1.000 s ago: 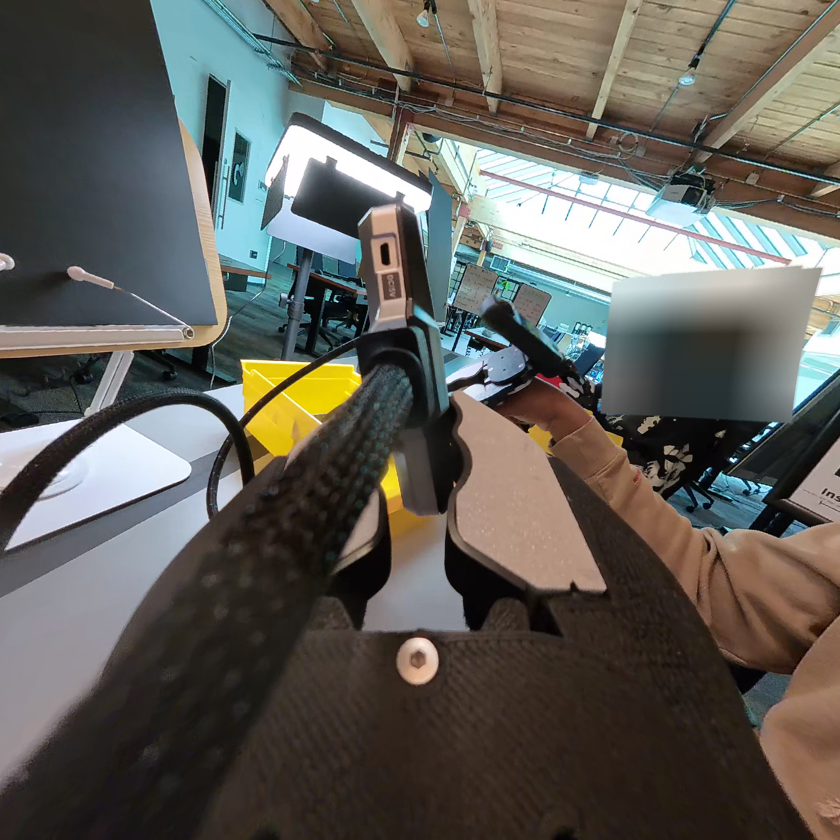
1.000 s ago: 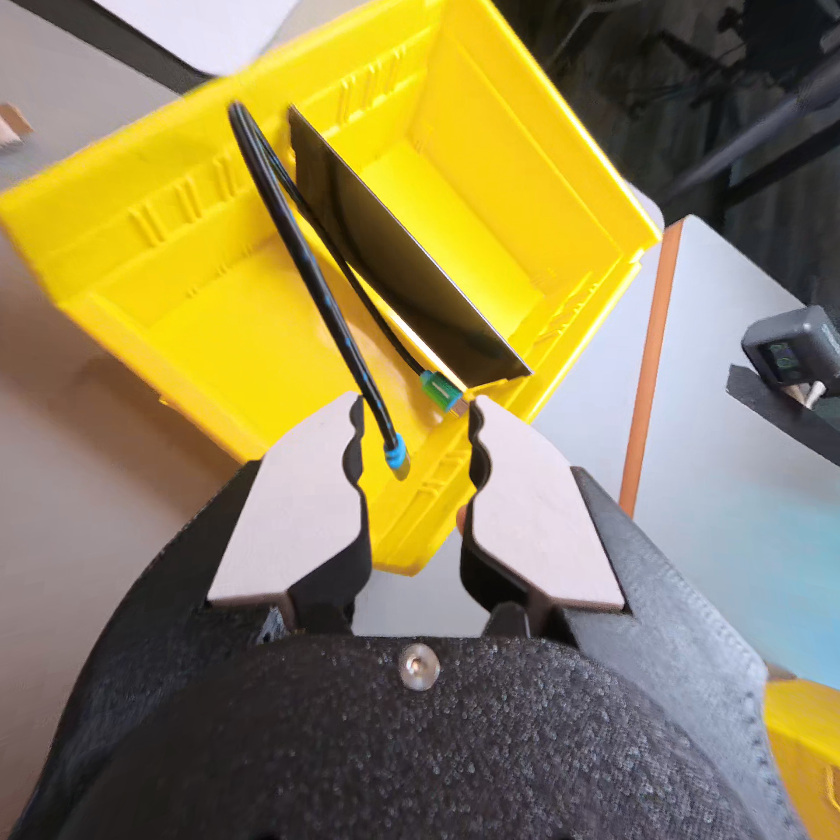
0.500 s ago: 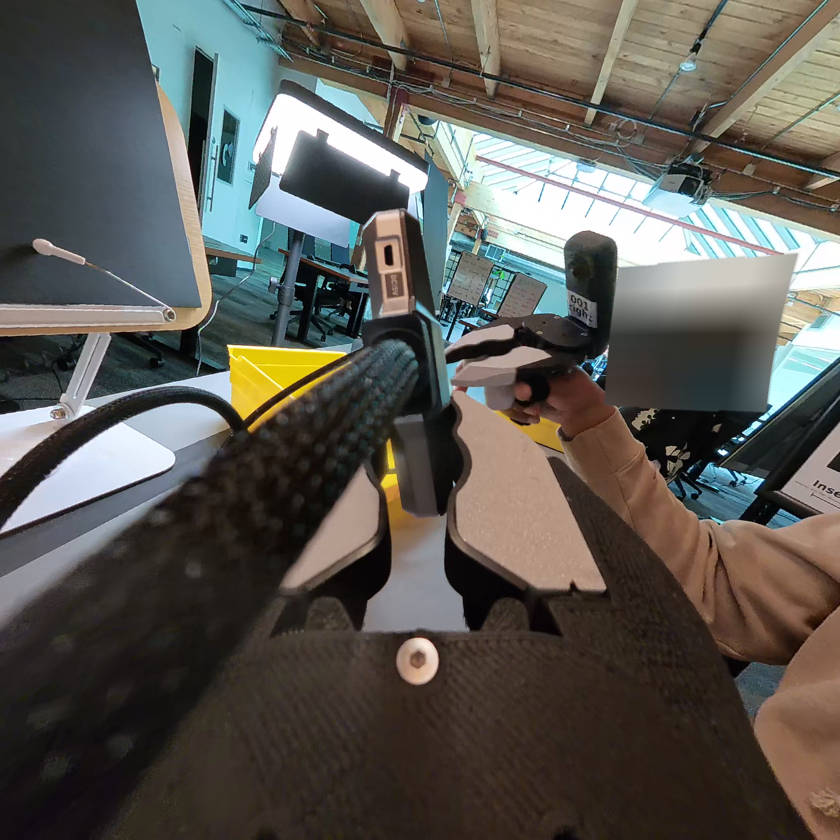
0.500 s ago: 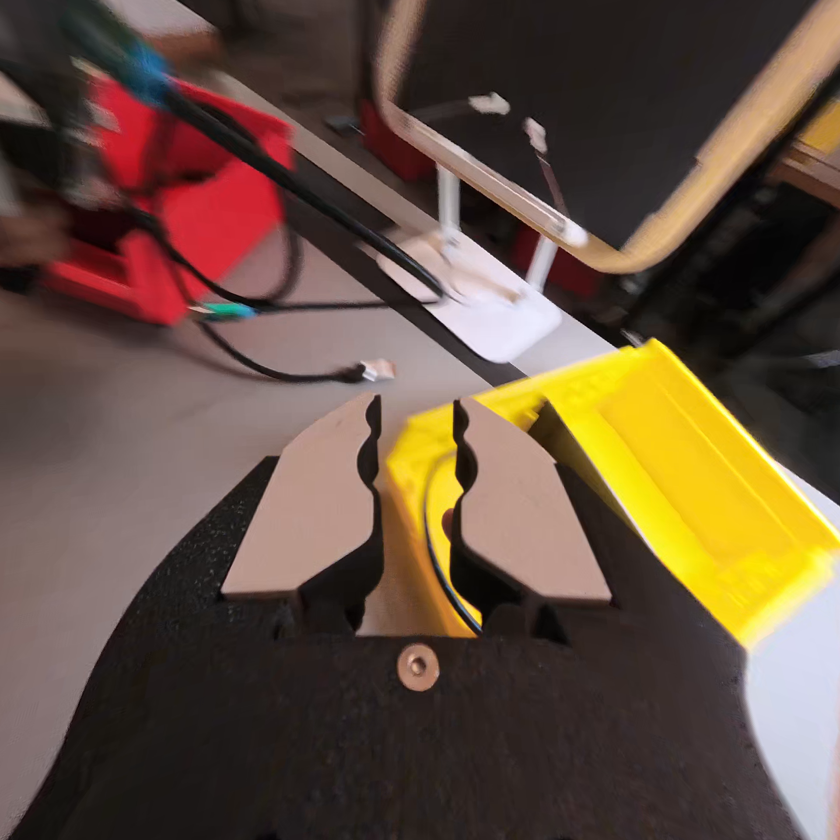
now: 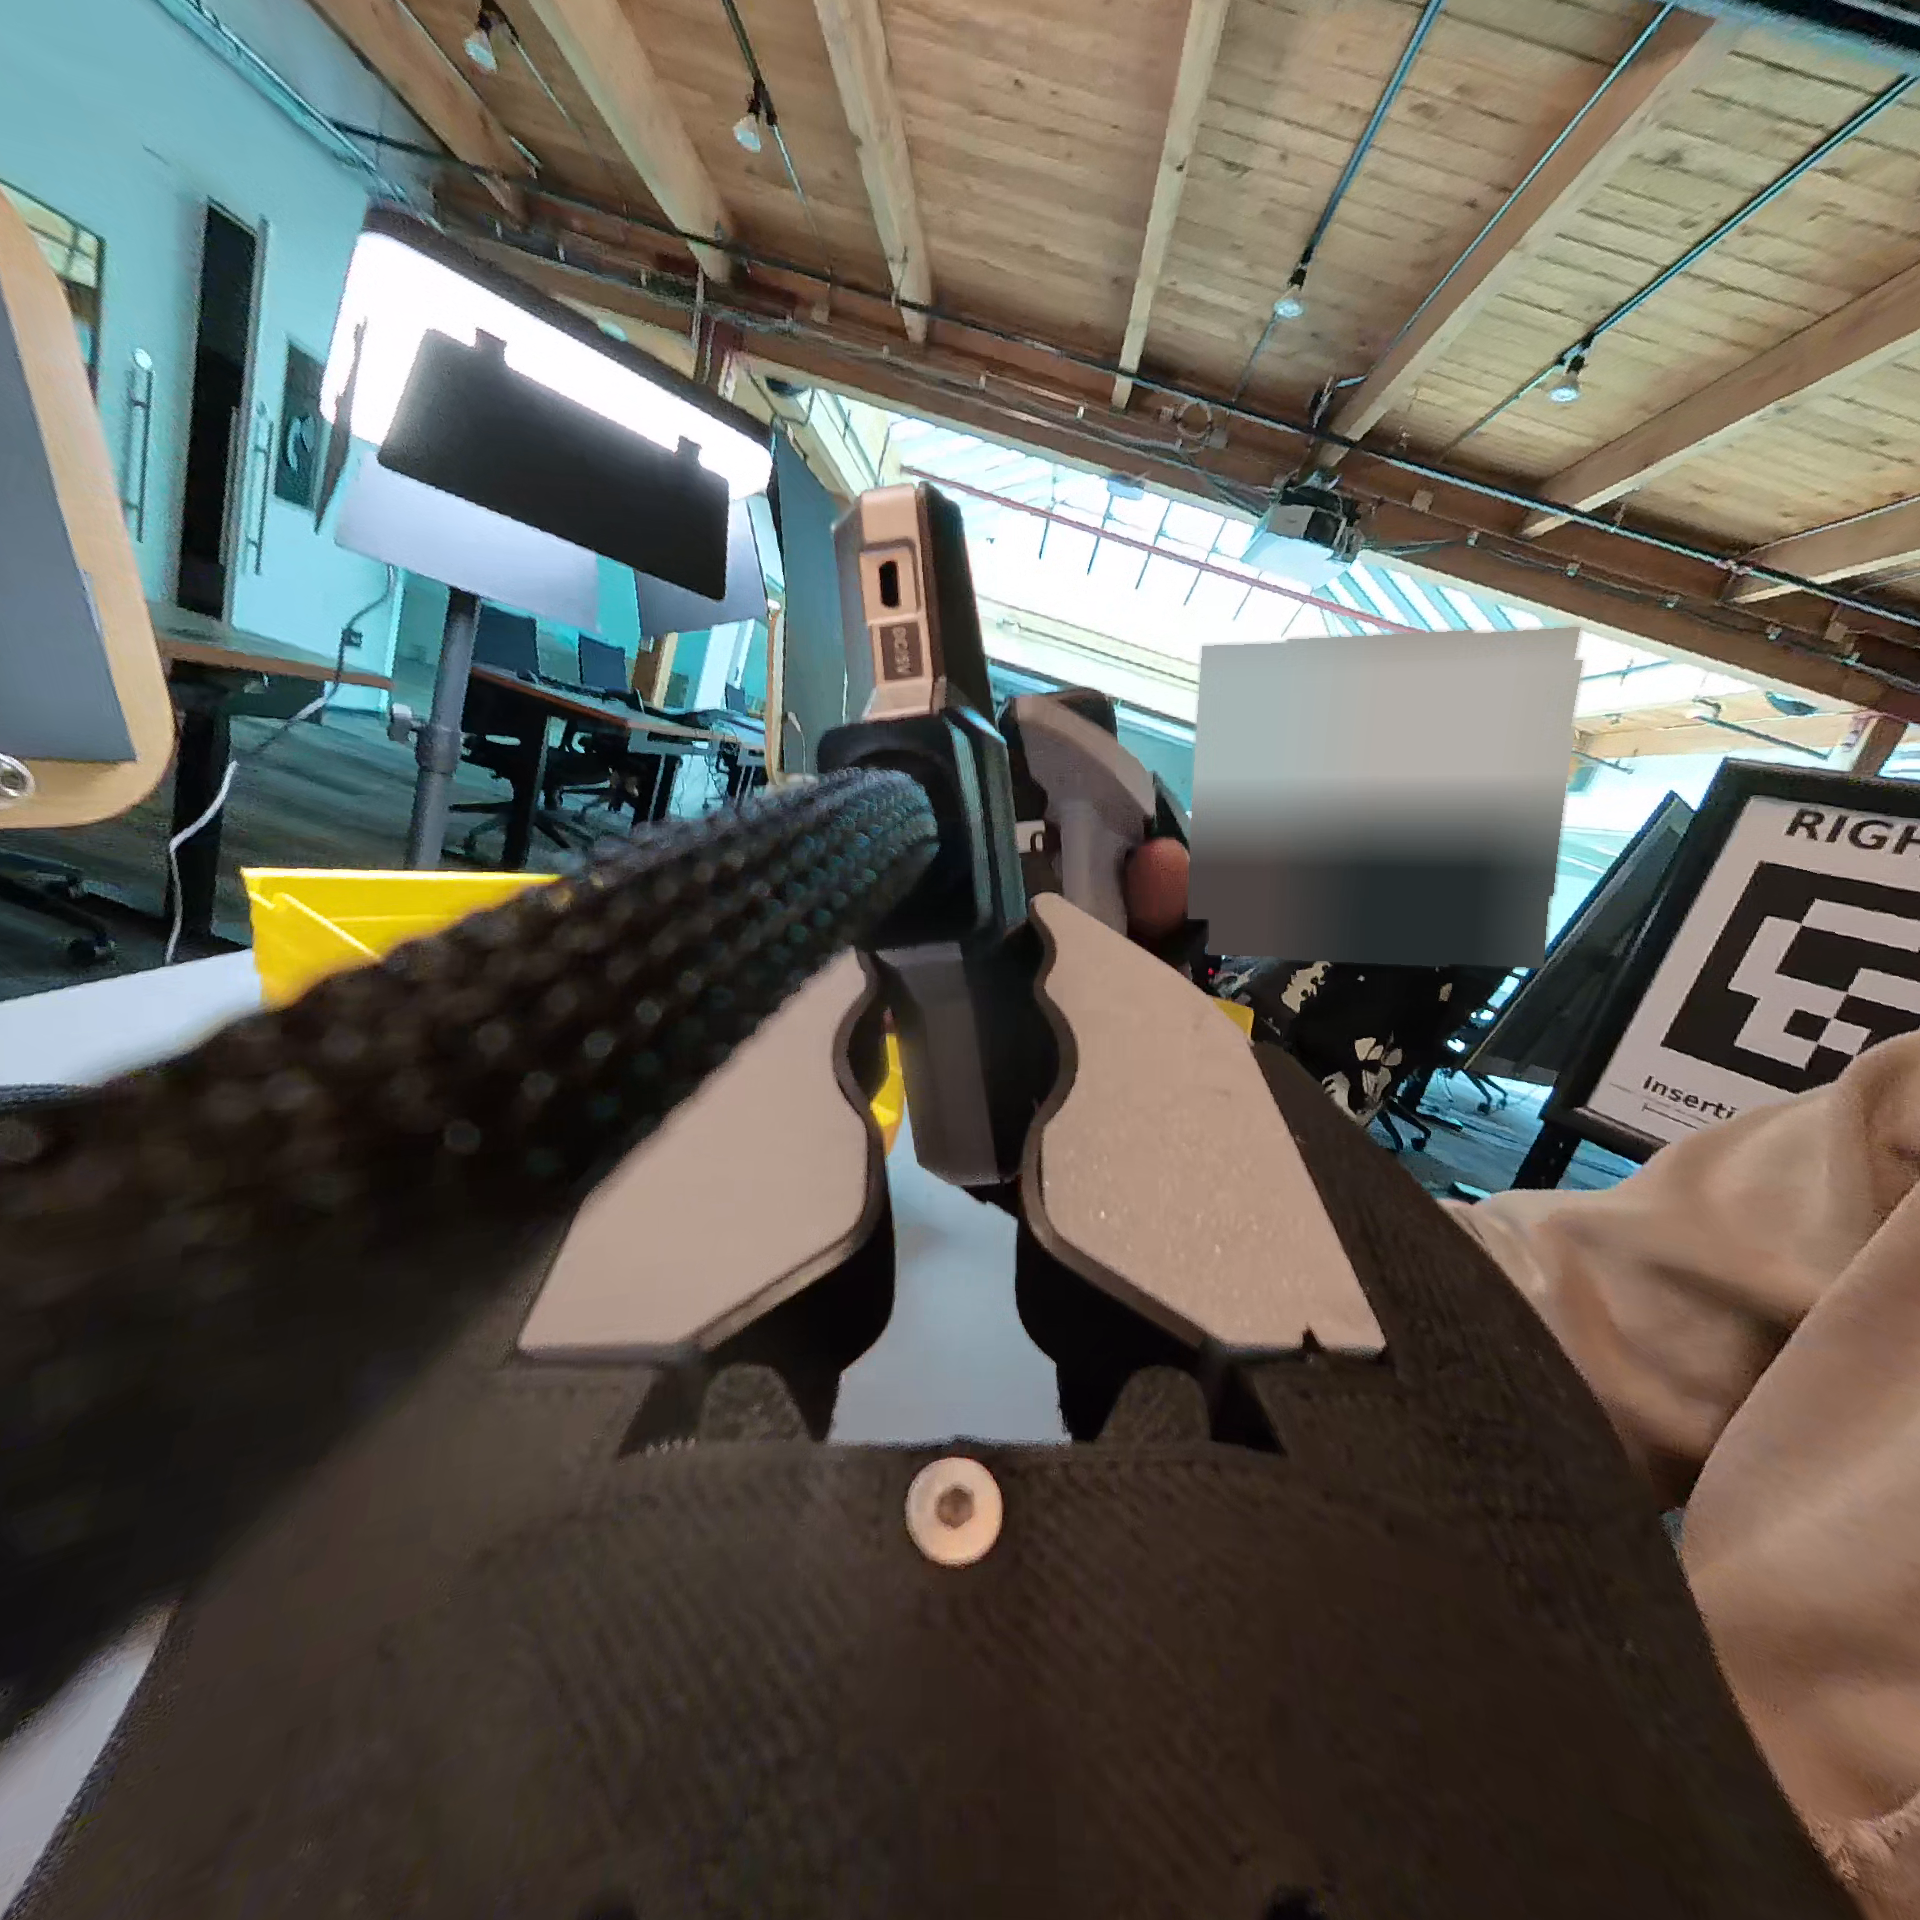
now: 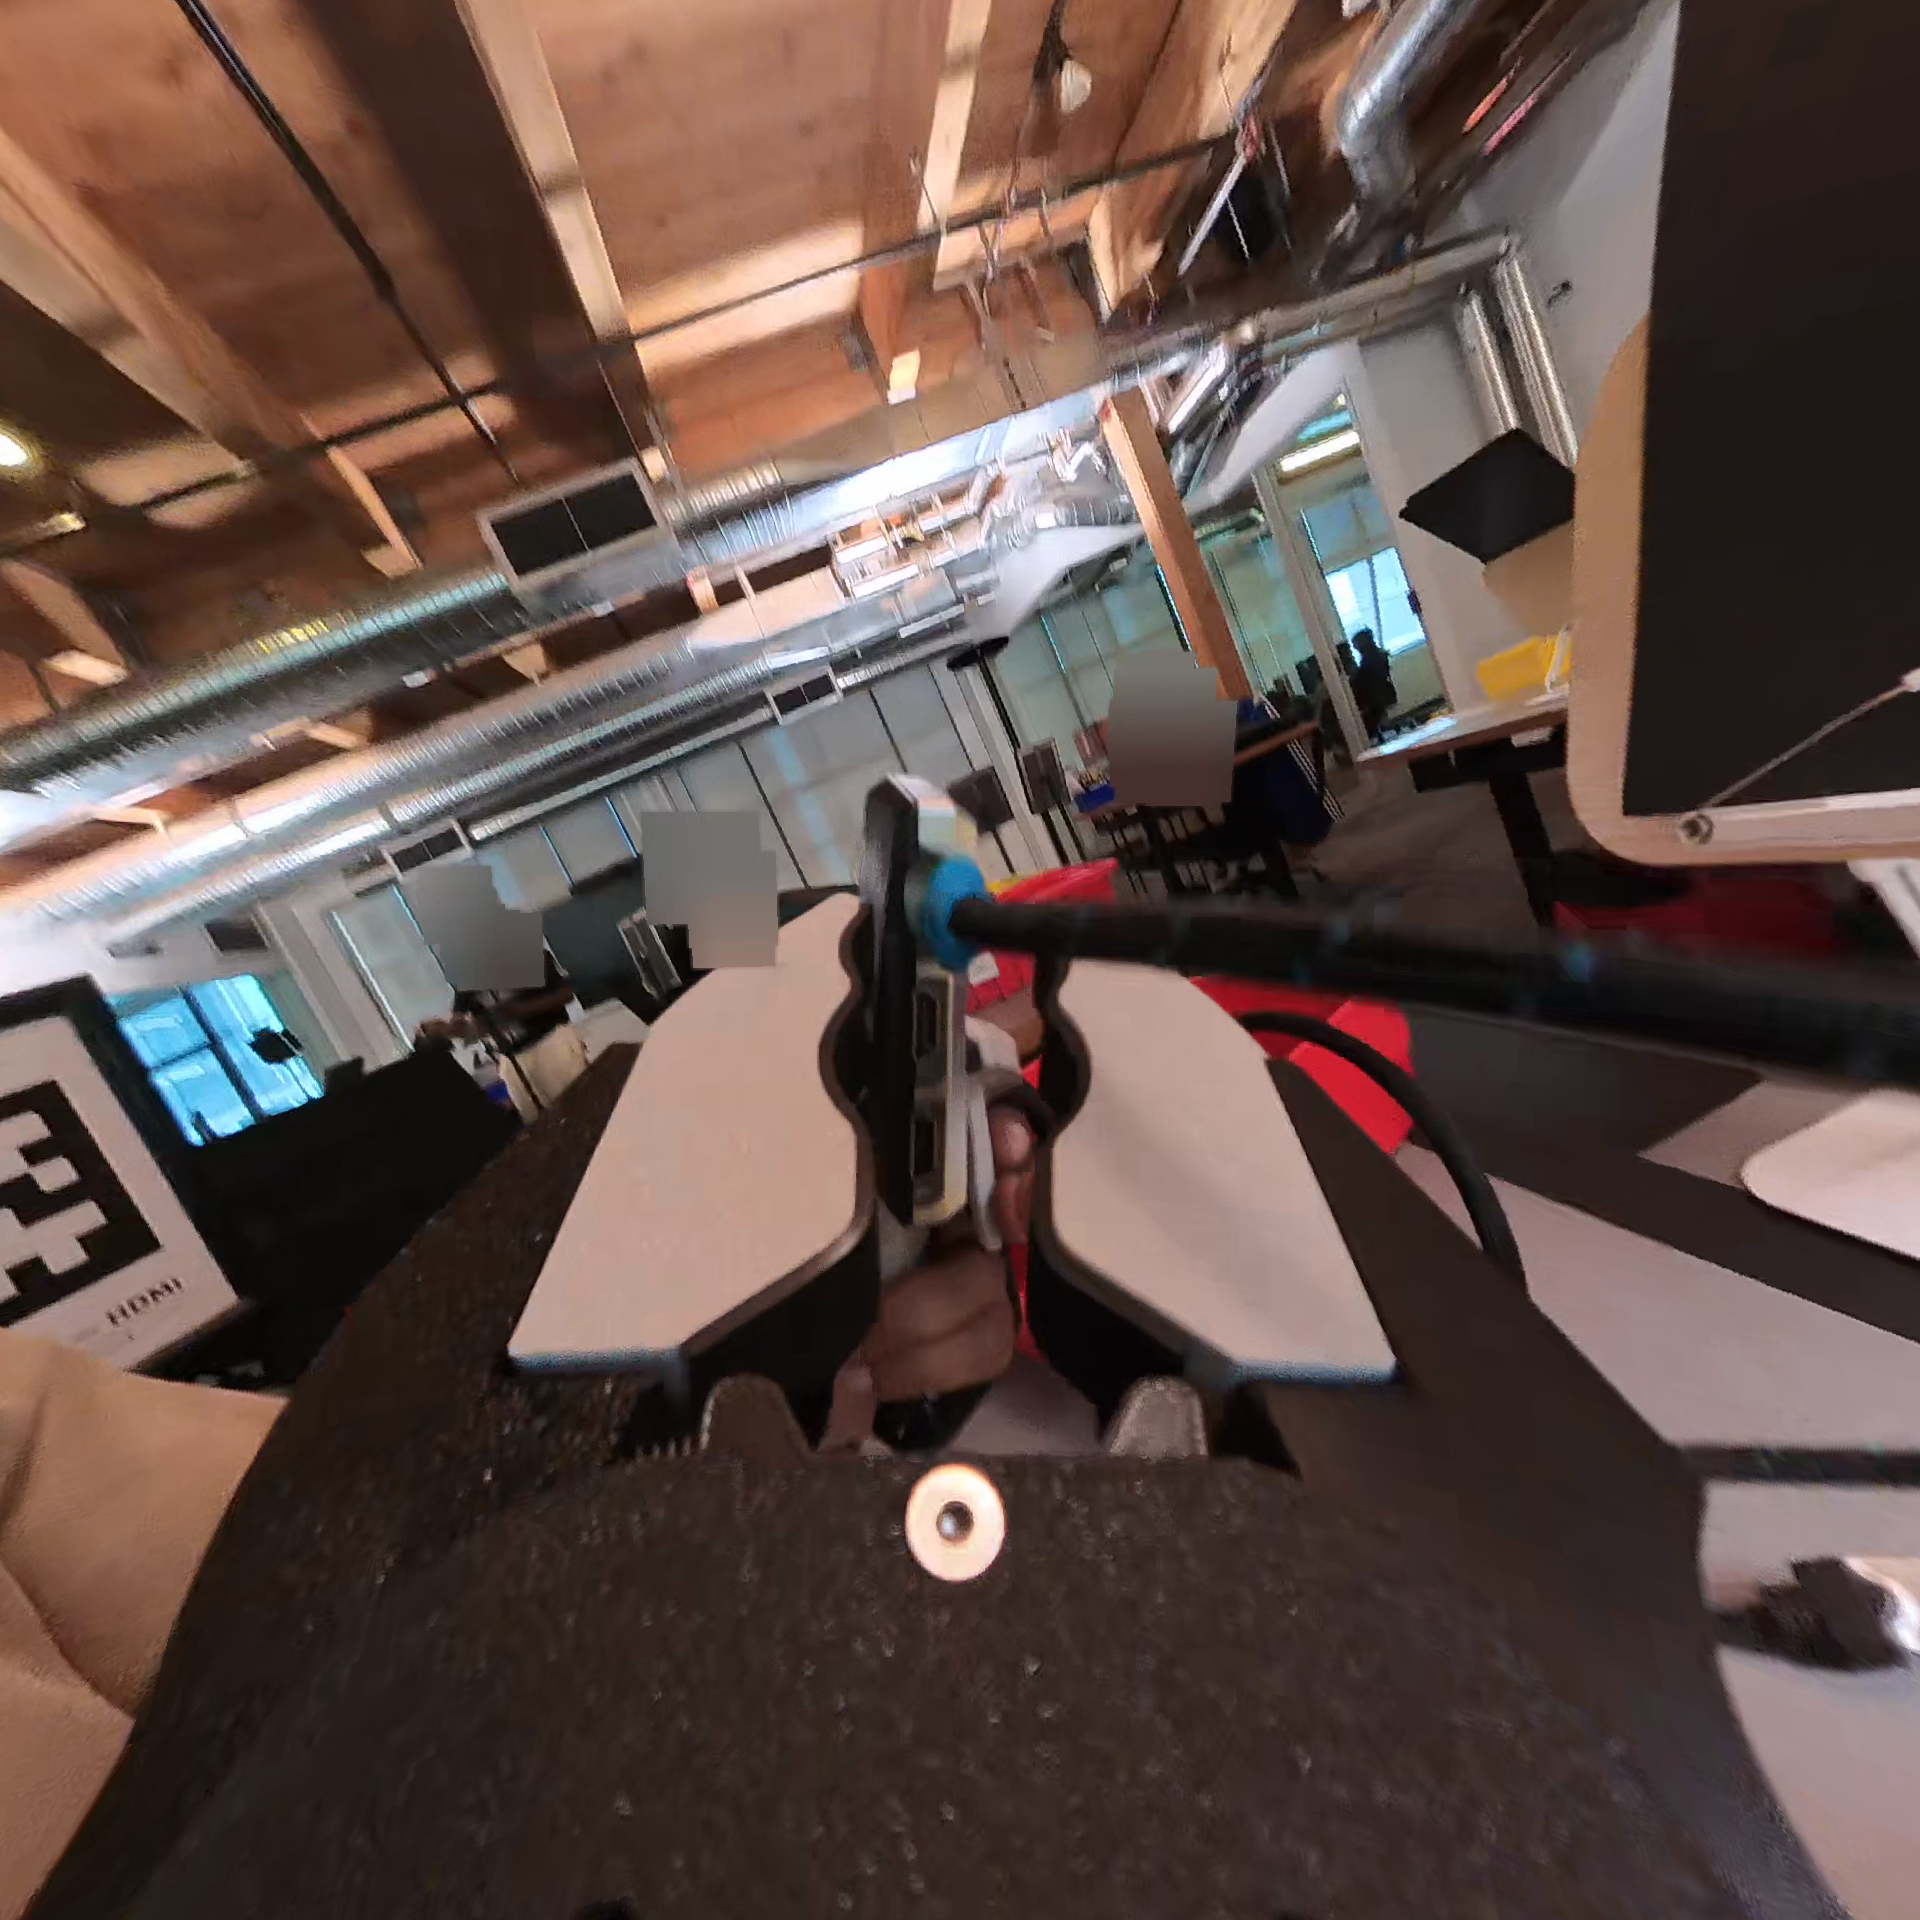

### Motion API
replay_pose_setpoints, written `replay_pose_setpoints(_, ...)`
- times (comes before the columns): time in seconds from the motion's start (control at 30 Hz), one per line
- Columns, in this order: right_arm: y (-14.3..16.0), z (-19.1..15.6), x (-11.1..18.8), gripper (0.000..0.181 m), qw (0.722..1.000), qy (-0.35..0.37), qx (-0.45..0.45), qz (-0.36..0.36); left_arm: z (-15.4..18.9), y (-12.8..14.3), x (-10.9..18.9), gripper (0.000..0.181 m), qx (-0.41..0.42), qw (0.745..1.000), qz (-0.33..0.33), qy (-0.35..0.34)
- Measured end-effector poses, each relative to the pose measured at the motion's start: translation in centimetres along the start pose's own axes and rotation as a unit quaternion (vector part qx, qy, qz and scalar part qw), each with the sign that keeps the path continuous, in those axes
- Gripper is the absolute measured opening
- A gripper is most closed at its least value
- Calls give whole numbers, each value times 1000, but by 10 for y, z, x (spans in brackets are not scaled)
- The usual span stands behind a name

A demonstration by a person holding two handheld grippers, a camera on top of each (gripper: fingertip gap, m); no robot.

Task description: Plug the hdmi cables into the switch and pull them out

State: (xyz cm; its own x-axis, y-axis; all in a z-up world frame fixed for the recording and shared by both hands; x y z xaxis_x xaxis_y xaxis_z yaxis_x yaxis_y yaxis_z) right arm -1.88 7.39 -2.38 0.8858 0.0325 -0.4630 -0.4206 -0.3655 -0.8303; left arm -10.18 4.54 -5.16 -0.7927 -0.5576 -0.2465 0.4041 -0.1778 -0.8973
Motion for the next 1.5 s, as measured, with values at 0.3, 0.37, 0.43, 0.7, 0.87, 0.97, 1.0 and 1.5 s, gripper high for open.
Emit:
replay_pose_setpoints(0.3, -4, 1, 10, 11, 998, 0, 34, -44, -5, 21, -8, 24, 95, 991, -92, 35)
replay_pose_setpoints(0.37, -13, 0, 16, 11, 998, -2, 46, -36, -4, 29, -6, 27, 110, 982, -146, 53)
replay_pose_setpoints(0.43, -28, 4, 29, 12, 998, 15, 57, -21, 1, 39, -2, 23, 107, 970, -203, 81)
replay_pose_setpoints(0.7, -62, 7, 70, 11, 992, 47, 111, -41, 35, 27, -5, 22, 35, 969, -216, 117)
replay_pose_setpoints(0.87, -39, 1, 55, 11, 990, -14, 102, -92, 22, -12, 11, 27, -71, 985, -158, -9)
replay_pose_setpoints(0.97, -19, -8, 39, 11, 987, -69, 90, -110, 7, -8, 14, 40, -102, 977, -178, -59)
replay_pose_setpoints(1.0, -12, -12, 34, 11, 985, -87, 89, -116, 6, -2, 13, 45, -109, 973, -194, -58)
replay_pose_setpoints(1.5, 32, -22, 23, 12, 955, -139, 102, -240, 20, 39, 8, 22, -143, 940, -308, 16)
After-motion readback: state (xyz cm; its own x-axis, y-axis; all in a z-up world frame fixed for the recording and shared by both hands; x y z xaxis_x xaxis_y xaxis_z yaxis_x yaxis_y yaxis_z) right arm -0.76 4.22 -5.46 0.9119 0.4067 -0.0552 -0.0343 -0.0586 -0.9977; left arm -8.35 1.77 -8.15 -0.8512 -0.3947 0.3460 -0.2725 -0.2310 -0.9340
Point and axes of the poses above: each gripper's, where its closed fingertips meet, x back along the fingers, y out of its underside, z = x × y across the jaws, the point moved 4 cm from there along x, back along the fingers, and after that the axes turned 13 degrees about -y, right-handed, at the moved point
